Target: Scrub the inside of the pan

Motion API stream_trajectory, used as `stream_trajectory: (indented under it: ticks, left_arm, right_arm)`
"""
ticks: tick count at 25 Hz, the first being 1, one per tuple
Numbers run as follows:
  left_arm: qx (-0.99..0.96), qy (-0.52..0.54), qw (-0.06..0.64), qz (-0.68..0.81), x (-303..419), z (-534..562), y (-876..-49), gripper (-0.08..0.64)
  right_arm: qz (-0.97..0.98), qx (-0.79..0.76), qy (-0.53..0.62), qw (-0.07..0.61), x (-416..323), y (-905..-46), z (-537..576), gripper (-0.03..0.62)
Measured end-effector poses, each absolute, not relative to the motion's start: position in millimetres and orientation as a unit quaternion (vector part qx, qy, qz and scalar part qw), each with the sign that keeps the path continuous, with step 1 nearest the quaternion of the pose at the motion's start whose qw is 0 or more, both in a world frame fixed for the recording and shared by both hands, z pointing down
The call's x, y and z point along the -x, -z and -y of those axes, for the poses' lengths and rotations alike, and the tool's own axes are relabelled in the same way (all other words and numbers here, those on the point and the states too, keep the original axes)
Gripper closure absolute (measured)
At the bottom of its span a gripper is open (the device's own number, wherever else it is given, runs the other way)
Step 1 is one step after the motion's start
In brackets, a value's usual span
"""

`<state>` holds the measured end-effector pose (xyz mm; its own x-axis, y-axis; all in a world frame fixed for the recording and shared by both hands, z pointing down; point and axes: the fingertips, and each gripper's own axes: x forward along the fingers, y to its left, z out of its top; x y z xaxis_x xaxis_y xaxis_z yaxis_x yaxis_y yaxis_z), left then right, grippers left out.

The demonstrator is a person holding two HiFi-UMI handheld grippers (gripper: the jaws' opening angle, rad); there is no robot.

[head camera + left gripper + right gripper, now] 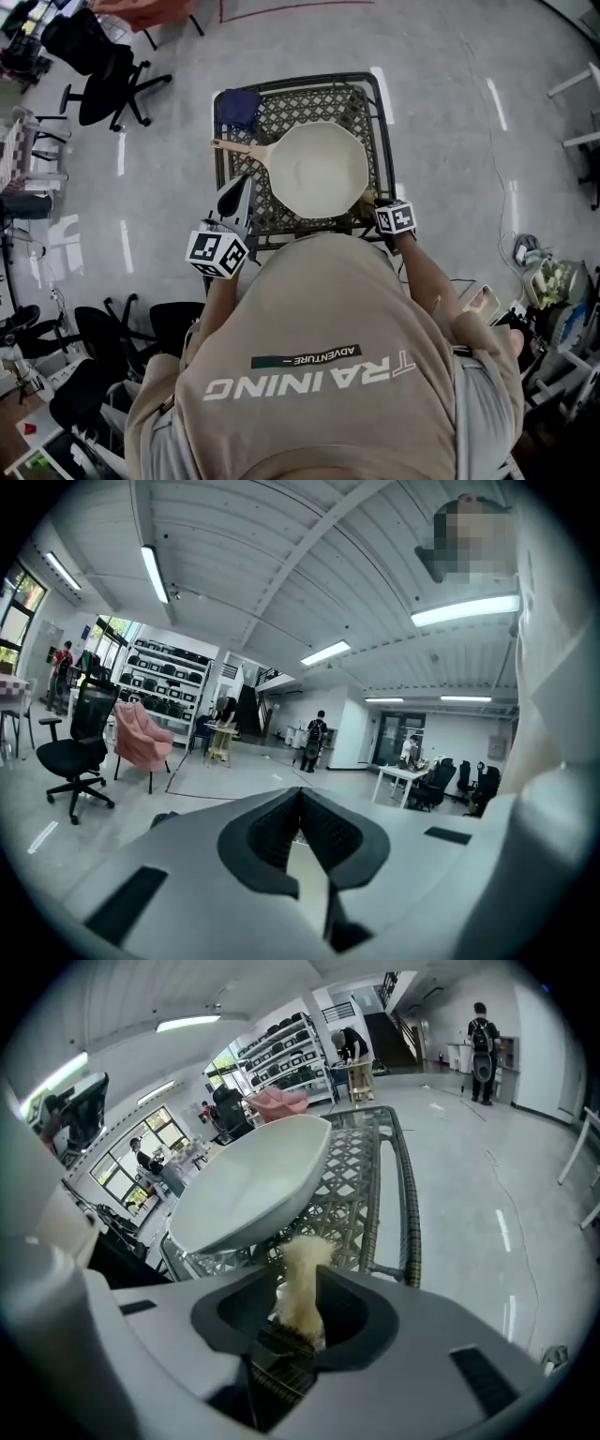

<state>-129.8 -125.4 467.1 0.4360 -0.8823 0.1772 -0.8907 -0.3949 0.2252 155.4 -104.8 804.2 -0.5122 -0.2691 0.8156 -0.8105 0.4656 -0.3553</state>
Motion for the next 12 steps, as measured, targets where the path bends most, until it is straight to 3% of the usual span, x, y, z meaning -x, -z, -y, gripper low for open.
stream_trajectory:
  ticks: [2, 6, 12]
  left_arm:
    - [-0.828, -0.016, 0.146, 0.542, 140, 121, -468, 0.541]
    - [-0.815, -0.008, 0.148, 0.56, 154, 111, -470, 0.541]
    - [-0.819, 0.0, 0.151, 0.554, 152, 119, -477, 0.541]
  right_arm:
    - [0.776, -0.345, -0.393, 0.353, -152, -810, 106, 0.413]
    - [0.777, -0.342, -0.387, 0.361, -151, -805, 102, 0.413]
    - [0.802, -0.34, -0.356, 0.339, -152, -775, 115, 0.461]
